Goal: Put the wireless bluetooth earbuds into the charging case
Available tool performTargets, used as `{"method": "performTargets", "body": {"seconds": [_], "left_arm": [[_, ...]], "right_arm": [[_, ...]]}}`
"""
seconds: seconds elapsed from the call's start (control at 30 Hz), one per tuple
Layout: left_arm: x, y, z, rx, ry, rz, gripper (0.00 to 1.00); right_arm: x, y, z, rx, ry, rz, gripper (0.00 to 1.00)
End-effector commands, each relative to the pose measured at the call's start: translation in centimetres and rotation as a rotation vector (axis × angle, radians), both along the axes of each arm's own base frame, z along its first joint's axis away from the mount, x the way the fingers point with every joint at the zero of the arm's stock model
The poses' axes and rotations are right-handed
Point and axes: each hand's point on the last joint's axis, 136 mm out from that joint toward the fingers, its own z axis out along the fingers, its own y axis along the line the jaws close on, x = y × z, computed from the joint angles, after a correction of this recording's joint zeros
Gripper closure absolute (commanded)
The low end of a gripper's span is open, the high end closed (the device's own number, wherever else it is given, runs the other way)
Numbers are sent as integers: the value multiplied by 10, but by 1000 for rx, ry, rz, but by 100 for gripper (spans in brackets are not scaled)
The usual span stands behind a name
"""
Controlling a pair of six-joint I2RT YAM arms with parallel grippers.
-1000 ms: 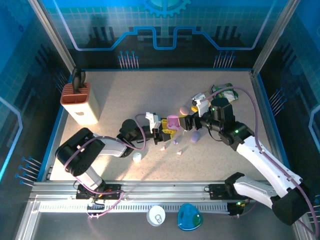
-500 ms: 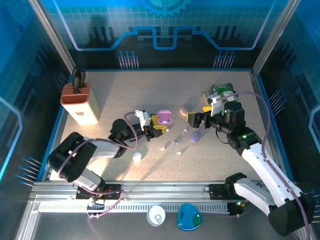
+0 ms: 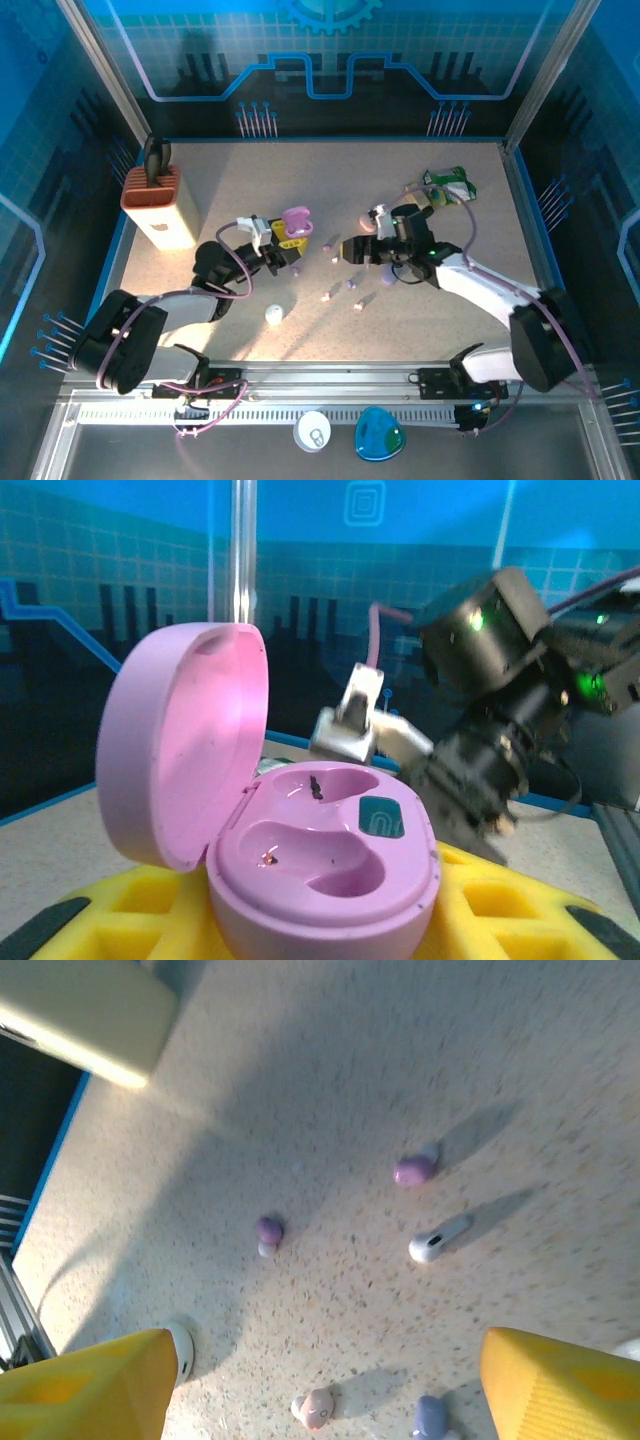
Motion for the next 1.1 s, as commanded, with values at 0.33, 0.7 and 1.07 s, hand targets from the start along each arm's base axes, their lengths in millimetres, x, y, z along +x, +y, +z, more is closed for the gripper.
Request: {"method": "performTargets", "body": {"seconds": [0.33, 0.7, 1.07], "left_arm": [[-5, 30, 30, -37, -63, 98, 59], [-2, 35, 31, -20, -58, 127, 59], [-1, 34, 31, -16, -51, 121, 59]], "right_arm": [[5, 120, -45, 13, 115, 239, 28], [4, 164, -83, -46, 191, 333, 41], [-2, 162, -98, -69, 229, 350, 46]]}}
